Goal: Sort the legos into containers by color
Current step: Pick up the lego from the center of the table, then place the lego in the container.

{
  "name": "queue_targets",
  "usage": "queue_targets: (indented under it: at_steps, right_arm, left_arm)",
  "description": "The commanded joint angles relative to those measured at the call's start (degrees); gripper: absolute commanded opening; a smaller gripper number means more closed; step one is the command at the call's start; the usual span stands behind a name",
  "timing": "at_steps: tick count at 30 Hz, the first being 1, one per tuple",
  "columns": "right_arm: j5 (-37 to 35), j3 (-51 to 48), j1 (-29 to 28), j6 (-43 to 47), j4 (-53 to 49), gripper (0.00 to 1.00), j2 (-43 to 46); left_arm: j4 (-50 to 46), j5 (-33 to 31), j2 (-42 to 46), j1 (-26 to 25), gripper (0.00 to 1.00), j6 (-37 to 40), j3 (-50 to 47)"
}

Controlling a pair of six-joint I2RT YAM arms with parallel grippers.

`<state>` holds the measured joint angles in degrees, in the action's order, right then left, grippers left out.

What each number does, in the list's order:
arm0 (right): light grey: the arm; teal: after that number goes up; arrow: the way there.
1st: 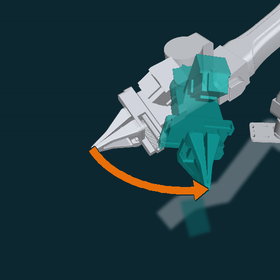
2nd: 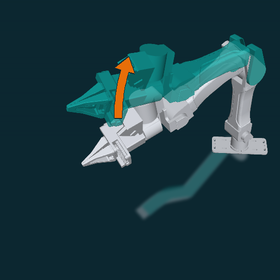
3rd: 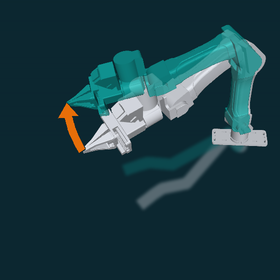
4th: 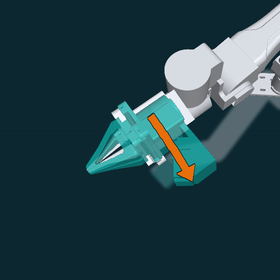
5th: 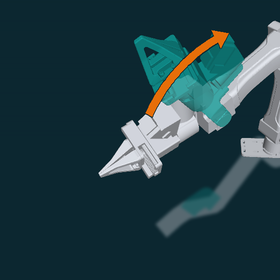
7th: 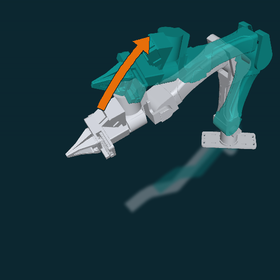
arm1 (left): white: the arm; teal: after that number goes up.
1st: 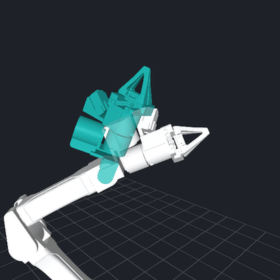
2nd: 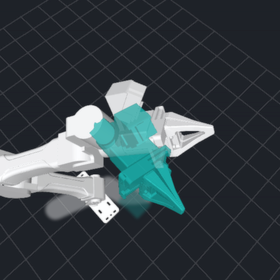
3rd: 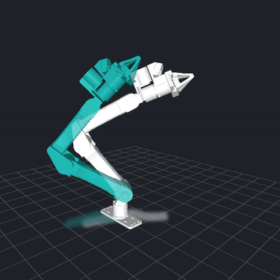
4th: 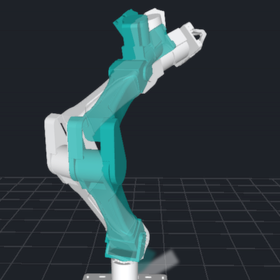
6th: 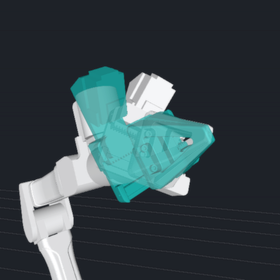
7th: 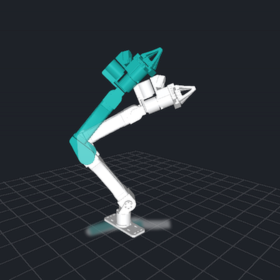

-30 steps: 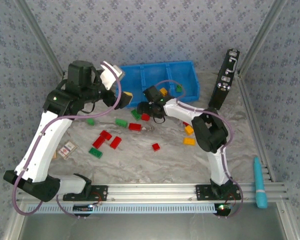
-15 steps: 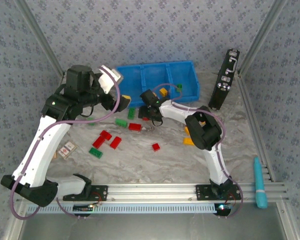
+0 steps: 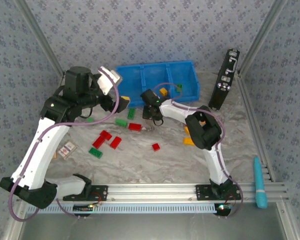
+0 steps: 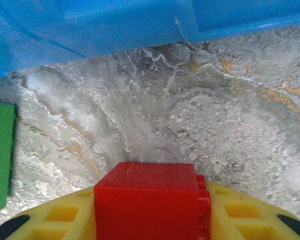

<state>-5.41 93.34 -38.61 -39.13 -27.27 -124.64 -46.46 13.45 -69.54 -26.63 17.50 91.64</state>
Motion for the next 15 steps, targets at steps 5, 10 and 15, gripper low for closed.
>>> queue_targets:
  at_steps: [5,10,15]
  right_arm:
    - [-3.4,4.3,1.4,8.2,-9.0,0.37,7.4]
    - [-3.5,12.9,-0.2,18.3,-7.5,0.37,8.9]
    - [-6.8,27.6,-1.6,29.8,-6.9,0.37,1.4]
  left_arm:
    - [0.9,-2.0,3.3,0.4,1.00,2.2,-1.1]
    - [2.0,-3.0,5.5,0.8,1.00,2.9,-2.9]
    - [3.3,-3.6,6.4,1.0,1.00,3.1,-4.0]
